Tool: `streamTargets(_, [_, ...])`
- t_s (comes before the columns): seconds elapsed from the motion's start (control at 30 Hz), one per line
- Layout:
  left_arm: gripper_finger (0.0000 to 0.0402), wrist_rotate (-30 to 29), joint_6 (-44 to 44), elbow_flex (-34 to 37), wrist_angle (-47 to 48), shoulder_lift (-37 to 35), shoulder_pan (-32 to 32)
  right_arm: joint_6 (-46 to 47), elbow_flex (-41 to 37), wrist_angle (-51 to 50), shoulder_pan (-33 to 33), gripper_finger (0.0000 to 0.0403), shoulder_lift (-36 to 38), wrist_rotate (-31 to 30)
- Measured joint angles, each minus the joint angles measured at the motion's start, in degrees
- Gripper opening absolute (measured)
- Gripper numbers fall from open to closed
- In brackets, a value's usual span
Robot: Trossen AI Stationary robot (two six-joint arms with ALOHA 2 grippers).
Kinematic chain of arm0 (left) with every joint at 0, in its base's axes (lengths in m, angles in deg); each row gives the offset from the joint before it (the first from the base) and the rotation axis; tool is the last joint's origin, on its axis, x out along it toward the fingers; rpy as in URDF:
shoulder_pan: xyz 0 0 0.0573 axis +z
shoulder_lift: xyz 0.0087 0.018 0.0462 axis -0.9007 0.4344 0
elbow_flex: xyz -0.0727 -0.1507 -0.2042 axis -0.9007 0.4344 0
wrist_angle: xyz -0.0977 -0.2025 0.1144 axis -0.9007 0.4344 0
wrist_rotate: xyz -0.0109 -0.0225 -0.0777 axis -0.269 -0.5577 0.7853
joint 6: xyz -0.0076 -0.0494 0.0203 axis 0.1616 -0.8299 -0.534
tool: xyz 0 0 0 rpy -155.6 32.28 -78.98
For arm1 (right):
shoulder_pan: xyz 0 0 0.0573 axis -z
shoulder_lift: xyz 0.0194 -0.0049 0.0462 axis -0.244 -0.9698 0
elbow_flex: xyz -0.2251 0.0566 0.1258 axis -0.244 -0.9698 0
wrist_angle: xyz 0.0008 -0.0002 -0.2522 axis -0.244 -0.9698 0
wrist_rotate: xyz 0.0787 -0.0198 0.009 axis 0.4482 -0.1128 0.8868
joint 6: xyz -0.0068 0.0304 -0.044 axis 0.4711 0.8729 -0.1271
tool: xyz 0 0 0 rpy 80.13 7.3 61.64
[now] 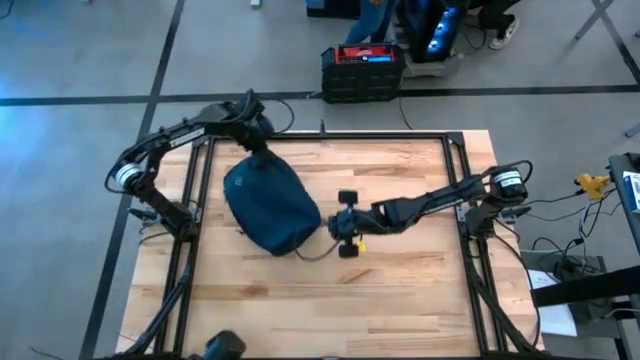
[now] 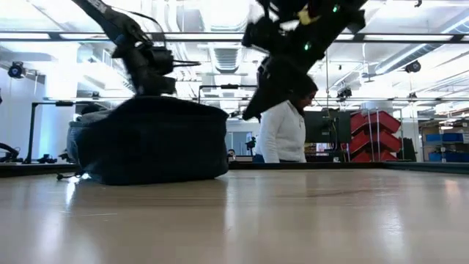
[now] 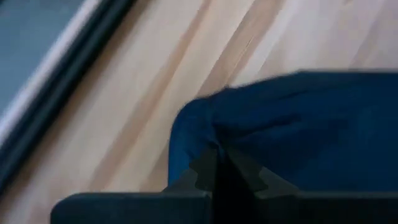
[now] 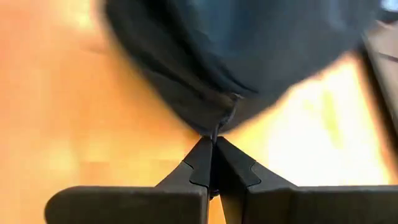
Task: Unpack backpack
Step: Close the backpack
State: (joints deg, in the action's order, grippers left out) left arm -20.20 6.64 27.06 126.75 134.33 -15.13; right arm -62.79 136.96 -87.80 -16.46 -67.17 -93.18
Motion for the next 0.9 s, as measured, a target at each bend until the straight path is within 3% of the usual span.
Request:
streamTargets(0.27, [0.0001,0.25,-17.08,15.35,-0.43,-16.04,-6.68,-8.12,-0.10,2.63,11.58,0.0000,0.34,-0.19])
streamTargets(0.5, [0.0044,0.32,-16.70,16.70,-2.17,-26.34,-10.67,-10.33,-0.12,6.54,16.35,0.0000,0.35,2.84])
streamTargets(0.67, [0.0105,0.77,-10.88,16.07,-17.82,-28.49,-10.71,-11.38,-0.12,7.12,14.51,0.0000,0.37,4.14])
streamTargets(0.83, [0.0163,11.18,-8.46,17.47,-38.40,-22.32,-11.16,-11.75,-0.08,7.38,10.74,0.0000,0.54,3.73])
streamTargets(0.9, [0.0178,15.01,-8.51,17.49,-45.29,-17.05,-11.87,-11.79,0.14,7.14,9.19,0.0000,0.61,0.51])
